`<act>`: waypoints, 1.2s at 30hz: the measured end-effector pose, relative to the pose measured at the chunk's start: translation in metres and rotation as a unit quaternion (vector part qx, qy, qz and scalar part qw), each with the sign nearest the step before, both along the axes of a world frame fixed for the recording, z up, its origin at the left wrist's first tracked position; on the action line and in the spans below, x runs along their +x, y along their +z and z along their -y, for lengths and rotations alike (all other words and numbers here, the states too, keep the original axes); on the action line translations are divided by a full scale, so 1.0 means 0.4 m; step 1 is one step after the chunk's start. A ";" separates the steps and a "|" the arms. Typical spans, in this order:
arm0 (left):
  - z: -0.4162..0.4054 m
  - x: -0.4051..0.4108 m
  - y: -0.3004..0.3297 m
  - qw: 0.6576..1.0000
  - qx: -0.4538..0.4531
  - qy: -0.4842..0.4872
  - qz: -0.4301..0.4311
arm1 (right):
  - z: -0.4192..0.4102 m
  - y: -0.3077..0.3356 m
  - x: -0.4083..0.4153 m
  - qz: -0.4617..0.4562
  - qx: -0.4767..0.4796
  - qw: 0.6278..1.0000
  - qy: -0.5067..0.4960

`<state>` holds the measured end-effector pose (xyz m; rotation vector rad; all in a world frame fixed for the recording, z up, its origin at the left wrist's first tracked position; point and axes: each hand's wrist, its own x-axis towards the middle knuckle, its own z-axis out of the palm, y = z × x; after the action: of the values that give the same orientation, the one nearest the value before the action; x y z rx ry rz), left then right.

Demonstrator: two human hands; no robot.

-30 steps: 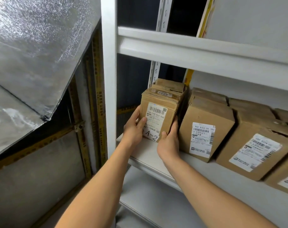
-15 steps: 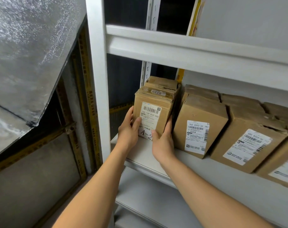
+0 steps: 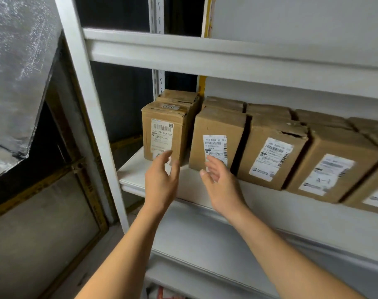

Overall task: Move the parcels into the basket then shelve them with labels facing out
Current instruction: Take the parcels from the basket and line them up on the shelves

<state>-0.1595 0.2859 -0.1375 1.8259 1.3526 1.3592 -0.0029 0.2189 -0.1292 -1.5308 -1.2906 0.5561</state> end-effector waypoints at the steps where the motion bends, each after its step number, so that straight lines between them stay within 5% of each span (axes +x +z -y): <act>1: 0.039 0.034 0.006 1.000 0.011 -0.018 -0.007 | 0.047 0.006 0.039 0.014 0.000 1.000 -0.011; 10: 0.394 0.433 0.024 0.975 0.038 -0.211 -0.062 | 0.532 0.006 0.443 0.066 0.006 0.981 -0.181; 19: 0.733 0.808 0.026 0.903 0.059 -0.409 -0.119 | 1.024 -0.033 0.713 0.038 -0.042 0.928 -0.368; 28: 1.077 1.146 -0.059 0.774 0.067 -0.614 -0.139 | 1.434 -0.126 0.781 -0.026 -0.114 0.809 -0.576; 36: 1.409 1.265 -0.243 0.606 0.022 -0.761 -0.231 | 1.754 -0.262 0.671 -0.064 -0.212 0.672 -0.707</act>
<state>0.3466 -0.2776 -0.2347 2.2852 -0.4140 -0.0709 0.2657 -0.4828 -0.2339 -2.2669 0.4308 -0.1256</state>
